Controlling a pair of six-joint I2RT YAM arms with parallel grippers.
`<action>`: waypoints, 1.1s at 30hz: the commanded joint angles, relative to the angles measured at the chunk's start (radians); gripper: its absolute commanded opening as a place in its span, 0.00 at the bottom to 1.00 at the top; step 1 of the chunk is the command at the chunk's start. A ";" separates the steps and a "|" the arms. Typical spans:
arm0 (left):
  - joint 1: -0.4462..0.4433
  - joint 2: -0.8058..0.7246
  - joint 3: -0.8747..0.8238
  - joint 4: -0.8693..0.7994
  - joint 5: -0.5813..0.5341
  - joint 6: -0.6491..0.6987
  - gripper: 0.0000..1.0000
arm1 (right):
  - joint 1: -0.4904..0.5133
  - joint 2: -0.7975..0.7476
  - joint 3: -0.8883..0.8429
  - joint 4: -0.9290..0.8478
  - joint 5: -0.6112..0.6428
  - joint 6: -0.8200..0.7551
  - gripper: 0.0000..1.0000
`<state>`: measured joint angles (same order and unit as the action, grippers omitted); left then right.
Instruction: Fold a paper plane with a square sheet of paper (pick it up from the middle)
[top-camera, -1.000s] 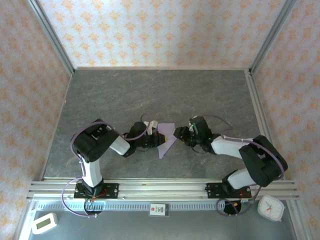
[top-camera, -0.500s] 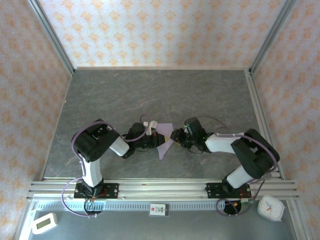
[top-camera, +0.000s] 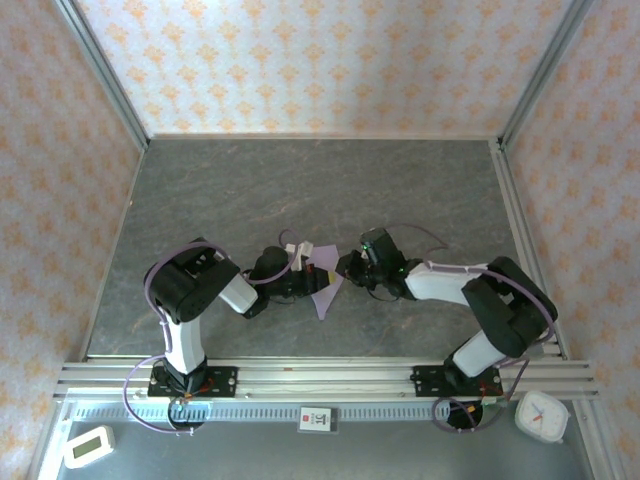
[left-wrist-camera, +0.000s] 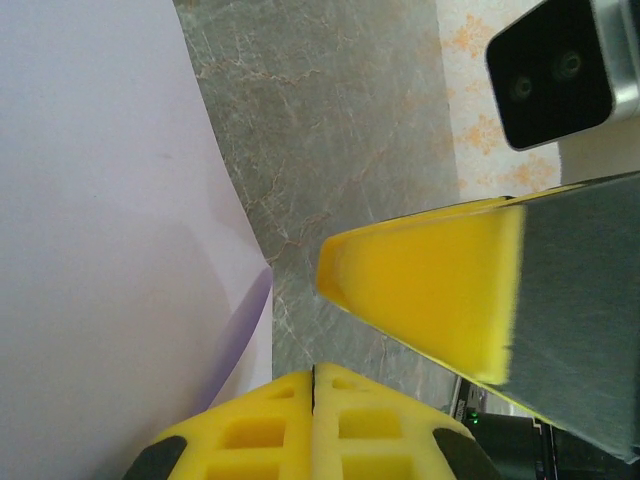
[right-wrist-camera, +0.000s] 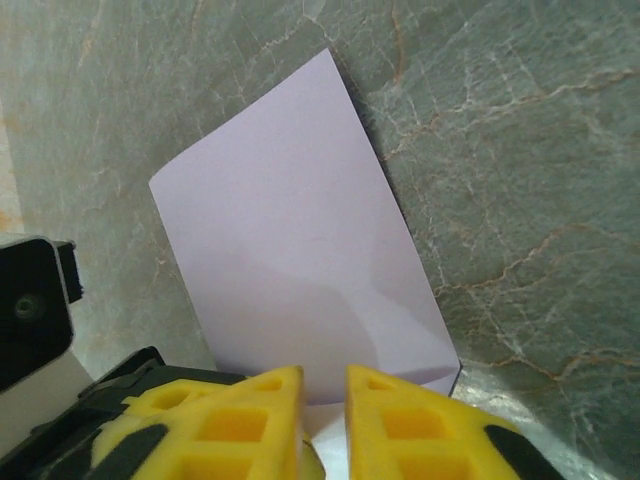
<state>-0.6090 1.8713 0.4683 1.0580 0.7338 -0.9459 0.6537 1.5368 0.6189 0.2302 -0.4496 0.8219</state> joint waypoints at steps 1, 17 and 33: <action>0.020 -0.043 0.011 0.012 0.020 -0.005 0.00 | -0.002 -0.060 -0.021 -0.050 0.077 -0.011 0.24; -0.001 -0.328 0.149 -0.625 -0.194 0.229 0.00 | -0.002 -0.178 -0.150 0.004 0.091 0.023 0.47; -0.086 -0.243 0.238 -0.840 -0.370 0.387 0.00 | -0.002 -0.115 -0.156 0.096 0.026 0.049 0.47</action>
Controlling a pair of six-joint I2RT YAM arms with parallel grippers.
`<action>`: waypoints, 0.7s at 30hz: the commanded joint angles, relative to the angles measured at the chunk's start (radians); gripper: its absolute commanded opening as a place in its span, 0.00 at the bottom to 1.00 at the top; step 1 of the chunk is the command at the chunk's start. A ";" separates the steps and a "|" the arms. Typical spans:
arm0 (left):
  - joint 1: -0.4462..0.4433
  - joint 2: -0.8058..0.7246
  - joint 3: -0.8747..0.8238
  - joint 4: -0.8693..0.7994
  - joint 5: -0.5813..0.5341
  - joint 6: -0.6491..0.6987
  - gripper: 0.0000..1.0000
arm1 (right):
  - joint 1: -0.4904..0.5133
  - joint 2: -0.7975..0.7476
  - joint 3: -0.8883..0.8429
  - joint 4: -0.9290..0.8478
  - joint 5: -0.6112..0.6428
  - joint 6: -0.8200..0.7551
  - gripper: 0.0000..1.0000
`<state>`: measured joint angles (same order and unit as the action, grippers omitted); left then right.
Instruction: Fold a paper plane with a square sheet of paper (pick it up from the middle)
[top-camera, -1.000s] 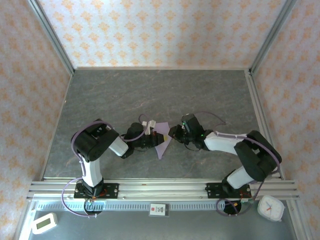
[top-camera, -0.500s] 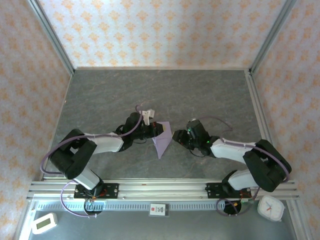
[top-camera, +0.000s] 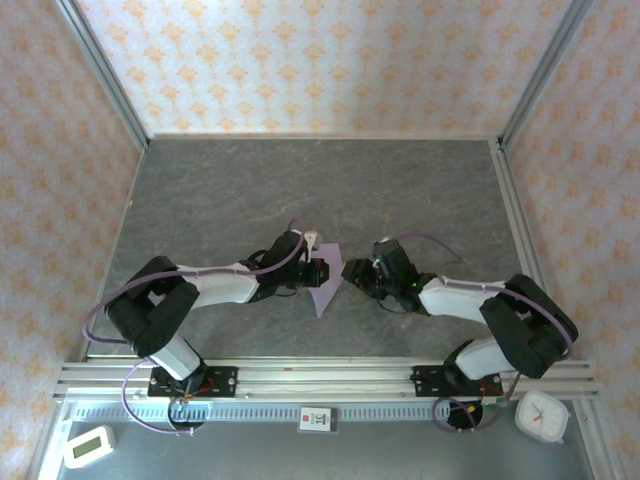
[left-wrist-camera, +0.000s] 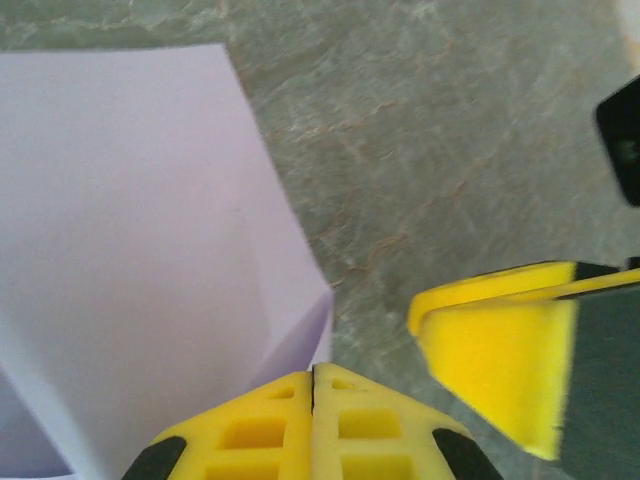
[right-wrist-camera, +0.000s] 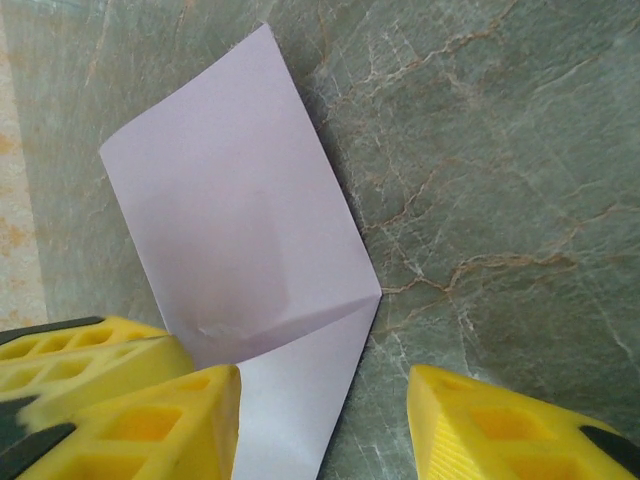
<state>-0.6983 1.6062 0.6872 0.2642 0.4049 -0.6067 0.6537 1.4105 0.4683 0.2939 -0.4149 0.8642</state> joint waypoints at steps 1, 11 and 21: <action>0.004 0.030 0.017 -0.042 -0.041 0.049 0.00 | -0.002 0.011 -0.004 0.031 -0.009 0.006 0.47; 0.023 0.068 -0.074 0.057 -0.080 0.058 0.00 | -0.001 0.049 0.009 0.038 -0.044 0.001 0.48; 0.052 0.056 -0.214 0.276 -0.011 0.030 0.00 | 0.009 0.109 0.073 0.045 -0.072 0.001 0.41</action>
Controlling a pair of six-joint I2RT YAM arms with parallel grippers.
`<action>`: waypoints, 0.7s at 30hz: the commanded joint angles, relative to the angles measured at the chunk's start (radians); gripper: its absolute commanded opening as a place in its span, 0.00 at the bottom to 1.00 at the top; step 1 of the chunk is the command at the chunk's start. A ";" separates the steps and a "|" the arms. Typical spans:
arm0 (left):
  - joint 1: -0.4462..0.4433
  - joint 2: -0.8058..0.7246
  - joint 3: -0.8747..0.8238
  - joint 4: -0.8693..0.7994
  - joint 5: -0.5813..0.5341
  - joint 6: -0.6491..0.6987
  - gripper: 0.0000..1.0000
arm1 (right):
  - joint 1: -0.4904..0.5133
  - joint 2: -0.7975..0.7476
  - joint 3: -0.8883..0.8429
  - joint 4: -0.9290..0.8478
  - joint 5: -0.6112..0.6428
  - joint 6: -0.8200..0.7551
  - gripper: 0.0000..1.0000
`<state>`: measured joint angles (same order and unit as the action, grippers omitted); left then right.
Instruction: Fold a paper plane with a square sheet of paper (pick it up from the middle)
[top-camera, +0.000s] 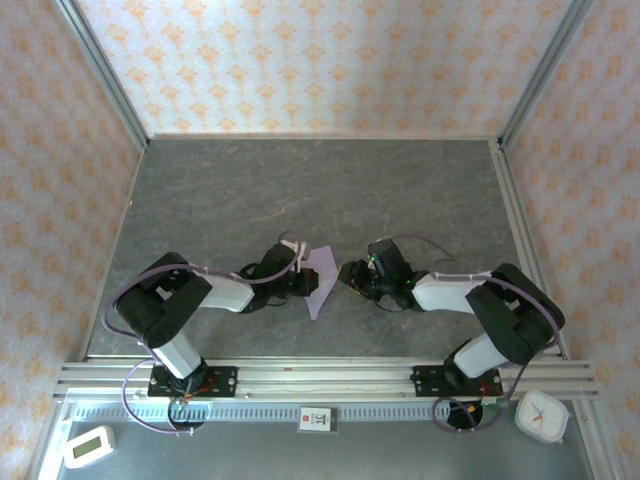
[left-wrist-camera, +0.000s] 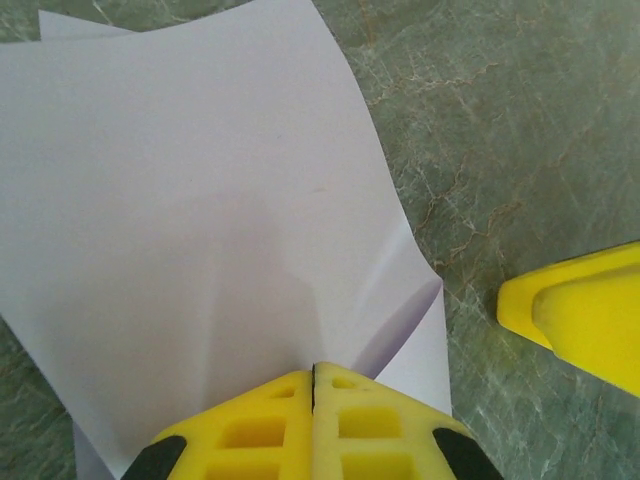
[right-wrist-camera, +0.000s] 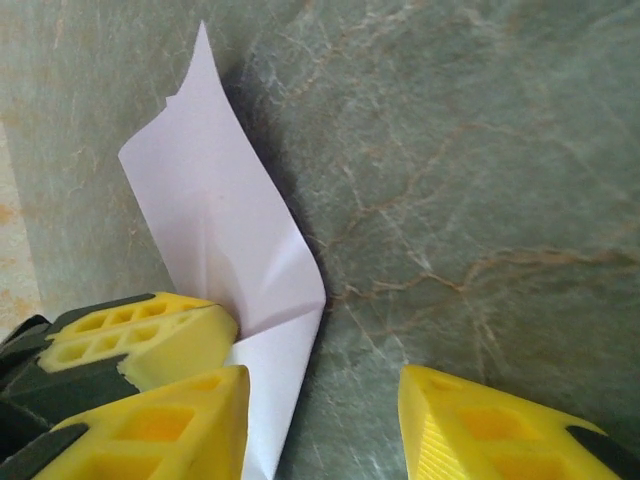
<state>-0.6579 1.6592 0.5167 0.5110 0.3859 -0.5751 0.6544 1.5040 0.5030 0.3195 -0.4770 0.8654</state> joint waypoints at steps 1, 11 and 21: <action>0.014 0.001 -0.052 0.045 0.014 -0.004 0.00 | 0.012 0.023 0.048 0.016 -0.010 -0.002 0.40; 0.023 0.014 -0.079 0.112 0.049 -0.006 0.00 | 0.051 0.111 0.125 -0.005 -0.002 0.001 0.40; 0.034 0.016 -0.093 0.140 0.065 -0.005 0.00 | 0.054 0.025 0.073 -0.067 0.071 0.010 0.46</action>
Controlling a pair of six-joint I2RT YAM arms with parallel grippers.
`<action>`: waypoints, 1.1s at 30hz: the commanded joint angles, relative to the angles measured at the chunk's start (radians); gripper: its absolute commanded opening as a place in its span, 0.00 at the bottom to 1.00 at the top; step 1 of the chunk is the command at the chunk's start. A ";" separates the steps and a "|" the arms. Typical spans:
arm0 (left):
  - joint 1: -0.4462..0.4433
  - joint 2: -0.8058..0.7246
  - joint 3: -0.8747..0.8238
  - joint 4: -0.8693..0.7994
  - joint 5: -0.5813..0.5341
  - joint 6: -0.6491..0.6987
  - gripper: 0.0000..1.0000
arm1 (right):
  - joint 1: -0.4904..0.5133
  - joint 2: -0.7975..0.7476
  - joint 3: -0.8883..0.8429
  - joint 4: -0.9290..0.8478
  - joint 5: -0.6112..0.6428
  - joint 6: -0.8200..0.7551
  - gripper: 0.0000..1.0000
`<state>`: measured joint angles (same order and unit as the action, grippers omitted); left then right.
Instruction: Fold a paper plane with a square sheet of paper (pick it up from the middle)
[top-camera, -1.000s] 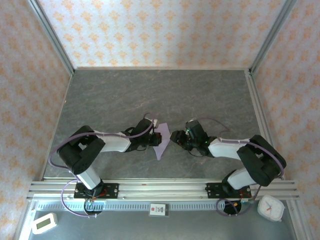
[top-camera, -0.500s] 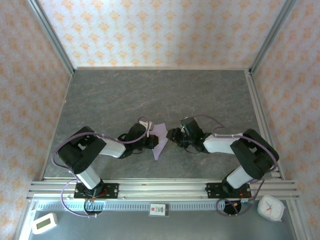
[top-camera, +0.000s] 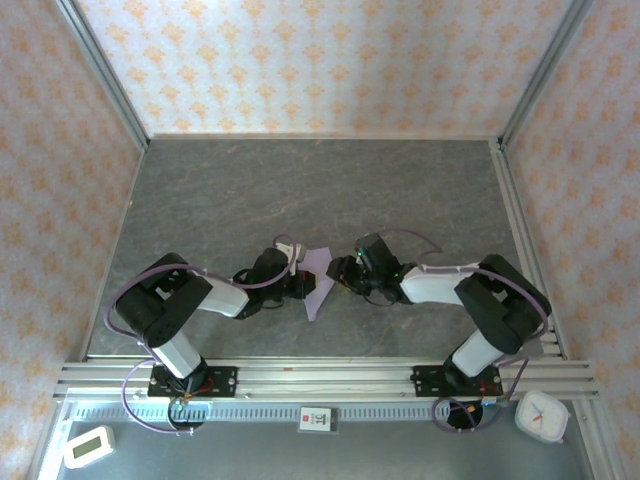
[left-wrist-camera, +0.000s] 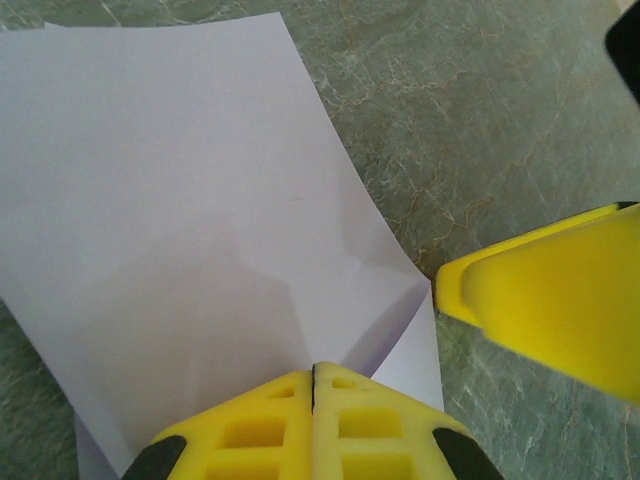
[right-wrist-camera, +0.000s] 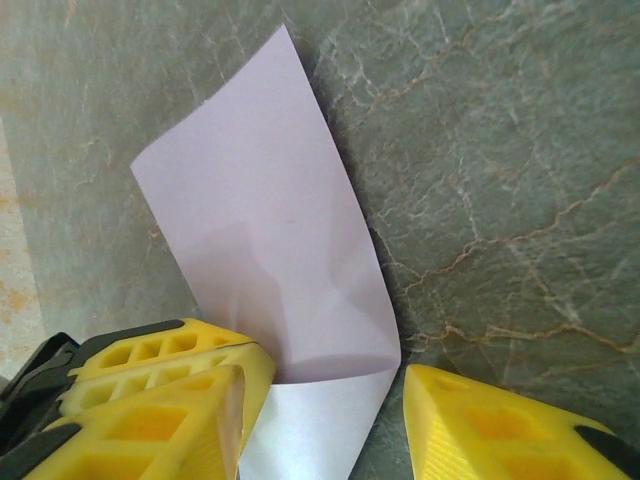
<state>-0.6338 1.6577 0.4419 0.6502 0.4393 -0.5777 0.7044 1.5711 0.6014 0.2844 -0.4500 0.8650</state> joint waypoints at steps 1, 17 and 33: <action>0.009 0.019 -0.017 0.003 0.013 -0.003 0.00 | 0.004 -0.045 -0.030 -0.030 0.043 0.013 0.46; 0.011 0.032 -0.019 0.017 0.027 -0.032 0.00 | 0.006 0.055 0.027 0.027 -0.021 0.014 0.33; 0.021 -0.021 0.024 -0.034 0.032 -0.015 0.00 | 0.006 0.083 0.065 -0.003 0.004 -0.007 0.00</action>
<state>-0.6254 1.6672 0.4442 0.6678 0.4644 -0.6033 0.7063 1.6547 0.6586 0.2913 -0.4698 0.8639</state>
